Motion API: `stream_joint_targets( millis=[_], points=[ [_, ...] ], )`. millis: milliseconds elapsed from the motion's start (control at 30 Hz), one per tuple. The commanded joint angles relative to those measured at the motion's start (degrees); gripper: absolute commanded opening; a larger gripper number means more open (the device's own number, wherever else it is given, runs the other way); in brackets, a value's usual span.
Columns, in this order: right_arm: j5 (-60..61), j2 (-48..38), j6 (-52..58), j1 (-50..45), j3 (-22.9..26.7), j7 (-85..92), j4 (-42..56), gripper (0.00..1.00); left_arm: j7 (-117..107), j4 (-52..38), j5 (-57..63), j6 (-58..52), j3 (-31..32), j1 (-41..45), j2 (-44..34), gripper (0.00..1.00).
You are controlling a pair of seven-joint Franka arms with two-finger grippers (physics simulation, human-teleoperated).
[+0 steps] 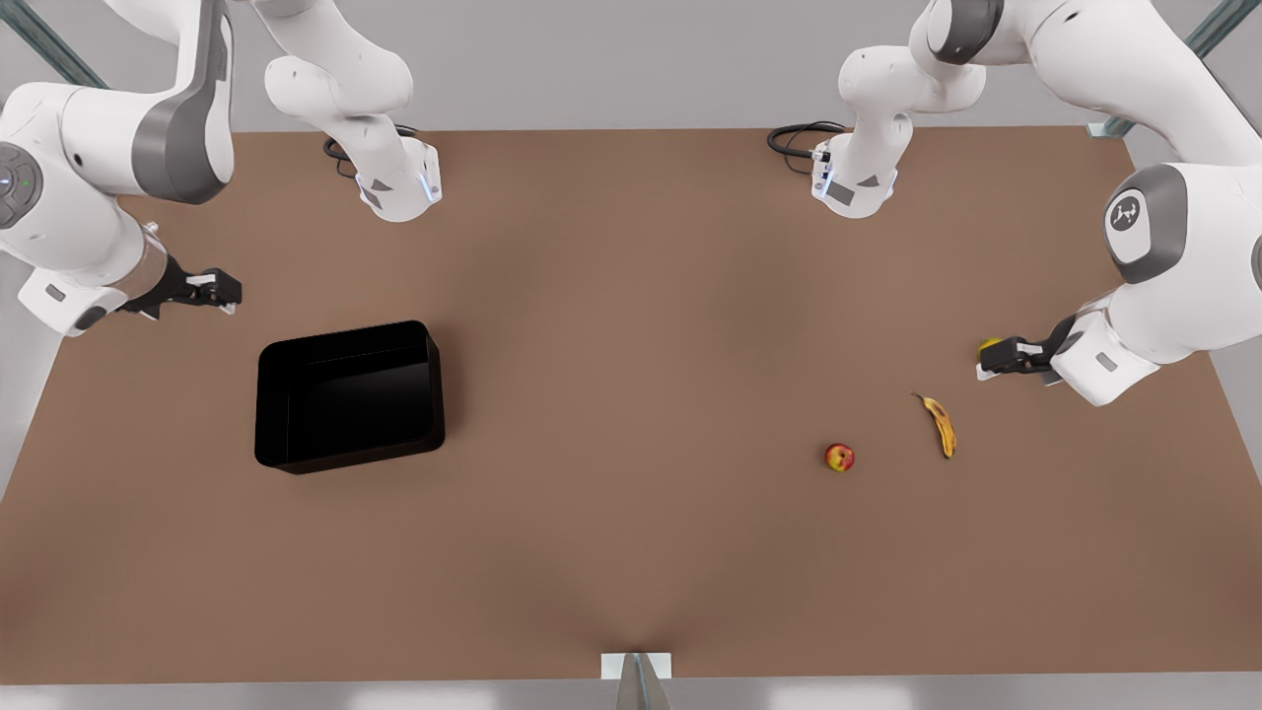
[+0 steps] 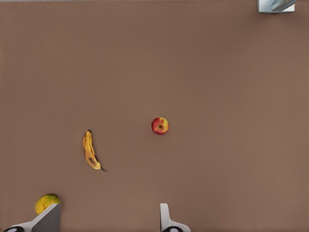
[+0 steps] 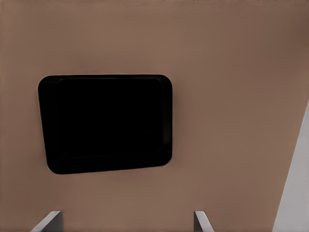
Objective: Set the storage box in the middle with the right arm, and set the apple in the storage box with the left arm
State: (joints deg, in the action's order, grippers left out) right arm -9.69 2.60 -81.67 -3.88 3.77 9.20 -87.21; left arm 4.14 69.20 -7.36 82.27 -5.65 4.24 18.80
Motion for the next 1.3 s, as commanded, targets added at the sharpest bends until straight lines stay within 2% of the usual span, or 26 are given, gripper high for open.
stream_joint_targets(
  millis=[0,100,133,167,233,333,400,433,533,667,733,867,933,967,1000,1067,1100,1267],
  points=[
    [0.0,-0.1,-0.6,0.2,0.1,2.5,0.0,1.0,1.0,0.0,0.1,-0.2,-0.1,0.0,-0.1,1.0],
    [-1.2,2.1,-0.9,0.4,0.2,2.6,-1.0,1.0,1.0,0.0,0.2,-0.3,-0.2,0.0,-0.2,1.0],
    [-1.3,6.5,-1.4,1.7,1.0,3.2,-0.3,1.0,1.0,0.0,0.2,-0.6,-0.2,0.0,-0.2,1.0],
    [0.1,10.0,-1.2,2.5,4.6,5.0,1.1,1.0,1.0,0.0,0.2,-0.7,-0.2,0.0,-0.2,1.0],
    [4.1,15.2,-2.6,5.6,8.7,14.1,1.3,1.0,1.0,0.0,0.2,-0.8,-0.2,0.1,-0.2,1.0],
    [5.2,21.0,-11.7,7.3,9.6,15.1,-2.3,1.0,1.0,0.0,0.2,-0.8,-0.2,0.1,-0.2,1.0],
    [6.3,21.7,-25.2,7.2,9.6,15.0,-8.6,1.0,1.0,0.0,0.1,-1.1,-0.2,0.1,-0.2,1.0],
    [9.9,21.6,-29.4,7.2,9.6,15.0,-10.3,1.0,1.0,0.0,0.1,-1.1,-0.2,0.1,-0.2,1.0],
    [11.0,19.6,-40.7,7.1,9.7,14.7,-17.5,1.0,1.0,0.0,0.1,-1.1,-0.2,0.1,-0.3,1.0],
    [13.2,21.1,-43.5,6.3,9.9,14.3,-23.9,1.0,1.0,0.0,0.1,-1.1,-0.2,0.1,-0.3,1.0],
    [13.2,24.1,-43.7,6.3,10.1,14.3,-23.7,1.0,1.0,0.0,0.1,-1.1,-0.2,0.1,-0.3,1.0],
    [13.2,24.9,-43.3,5.8,10.6,14.5,-23.5,1.0,1.0,0.0,0.1,-1.1,-0.2,0.1,-0.3,1.0],
    [13.2,25.1,-42.6,5.4,10.6,14.8,-23.4,0.57,1.0,0.0,0.1,-1.1,-0.1,0.1,-0.5,1.0],
    [13.1,25.1,-42.3,5.3,10.6,14.9,-23.4,0.51,1.0,0.0,0.1,-1.1,-0.1,0.1,-0.6,1.0],
    [13.1,25.0,-42.1,5.2,10.6,15.0,-23.4,0.39,1.0,0.0,0.1,-1.1,-0.1,0.1,-0.6,1.0],
    [12.9,25.1,-41.7,5.1,10.6,15.2,-23.2,0.32,1.0,0.0,0.1,-1.1,-0.1,0.1,-0.5,1.0],
    [12.9,25.2,-41.8,5.1,10.6,17.8,-23.1,0.21,1.0,0.0,0.1,-1.1,-0.1,0.1,-0.5,1.0],
    [12.9,25.2,-40.3,5.2,10.6,18.1,-22.0,0.21,1.0,0.0,0.1,-1.1,0.0,0.1,-0.6,1.0]
  ],
)
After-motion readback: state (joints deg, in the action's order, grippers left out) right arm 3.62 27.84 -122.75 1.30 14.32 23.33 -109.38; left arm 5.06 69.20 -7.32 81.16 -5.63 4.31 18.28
